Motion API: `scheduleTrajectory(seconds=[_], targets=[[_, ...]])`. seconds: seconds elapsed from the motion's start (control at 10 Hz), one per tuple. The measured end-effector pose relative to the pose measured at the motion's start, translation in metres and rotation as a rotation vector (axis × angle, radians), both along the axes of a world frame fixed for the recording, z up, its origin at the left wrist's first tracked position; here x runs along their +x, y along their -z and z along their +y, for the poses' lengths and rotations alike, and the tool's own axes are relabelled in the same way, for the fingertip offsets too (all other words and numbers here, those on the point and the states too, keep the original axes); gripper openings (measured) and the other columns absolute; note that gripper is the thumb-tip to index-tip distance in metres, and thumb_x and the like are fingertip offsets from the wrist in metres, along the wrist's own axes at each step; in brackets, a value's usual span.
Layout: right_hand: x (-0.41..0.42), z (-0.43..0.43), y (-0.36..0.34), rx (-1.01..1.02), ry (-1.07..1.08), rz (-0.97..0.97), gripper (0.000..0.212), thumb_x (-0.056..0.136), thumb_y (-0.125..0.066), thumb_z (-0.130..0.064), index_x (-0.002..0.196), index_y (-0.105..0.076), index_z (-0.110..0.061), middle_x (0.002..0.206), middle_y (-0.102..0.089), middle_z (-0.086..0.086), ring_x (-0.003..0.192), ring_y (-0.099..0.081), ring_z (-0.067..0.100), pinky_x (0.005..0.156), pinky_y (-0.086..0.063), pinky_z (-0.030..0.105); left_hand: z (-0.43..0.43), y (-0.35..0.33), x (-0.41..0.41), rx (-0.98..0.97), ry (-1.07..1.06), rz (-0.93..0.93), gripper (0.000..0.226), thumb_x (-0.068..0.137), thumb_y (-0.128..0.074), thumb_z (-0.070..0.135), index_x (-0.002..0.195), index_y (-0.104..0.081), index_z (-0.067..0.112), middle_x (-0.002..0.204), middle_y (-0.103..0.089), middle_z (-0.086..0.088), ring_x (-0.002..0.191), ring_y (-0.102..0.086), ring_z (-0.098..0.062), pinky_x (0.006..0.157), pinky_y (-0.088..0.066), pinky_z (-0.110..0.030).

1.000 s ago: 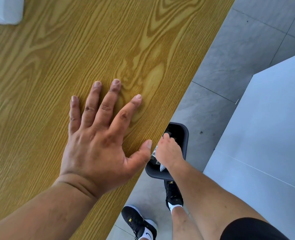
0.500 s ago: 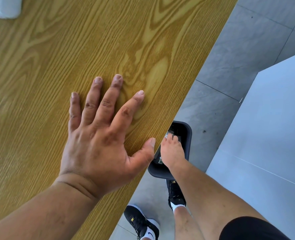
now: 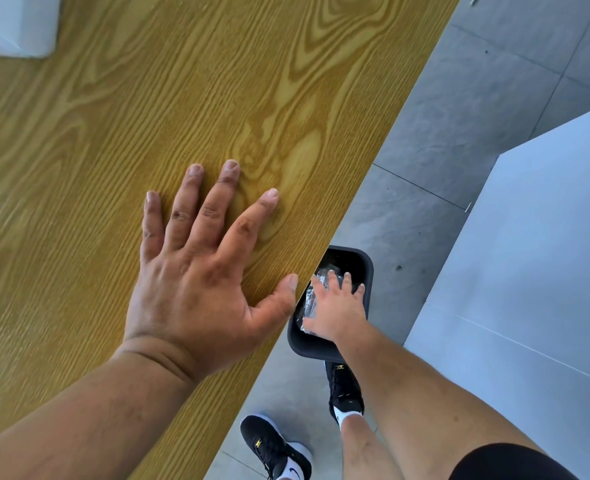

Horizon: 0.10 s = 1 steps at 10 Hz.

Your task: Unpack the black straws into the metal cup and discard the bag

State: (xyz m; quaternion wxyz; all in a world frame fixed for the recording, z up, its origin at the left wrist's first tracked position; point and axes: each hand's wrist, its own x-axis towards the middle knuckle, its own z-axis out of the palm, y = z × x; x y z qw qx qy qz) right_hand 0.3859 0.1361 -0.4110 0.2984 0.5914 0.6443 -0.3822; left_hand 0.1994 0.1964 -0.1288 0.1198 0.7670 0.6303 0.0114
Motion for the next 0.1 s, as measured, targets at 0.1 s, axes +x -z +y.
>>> scheduleTrajectory(seconds=[0.1], targets=[[0.0113, 0.0014, -0.0187, 0.046, -0.021, -0.018, 0.111, 0.088, -0.061, -0.071, 0.171, -0.001, -0.028, 0.18, -0.001, 0.014, 0.163, 0.004, 0.048, 0.127, -0.004, 0.071, 0.002, -0.0055, 0.0007, -0.025, -0.012, -0.013, 0.087, 0.084, -0.05, 0.076, 0.162, -0.034, 0.039, 0.177, -0.019, -0.002, 0.164, -0.006, -0.03, 0.129, -0.005, -0.065]])
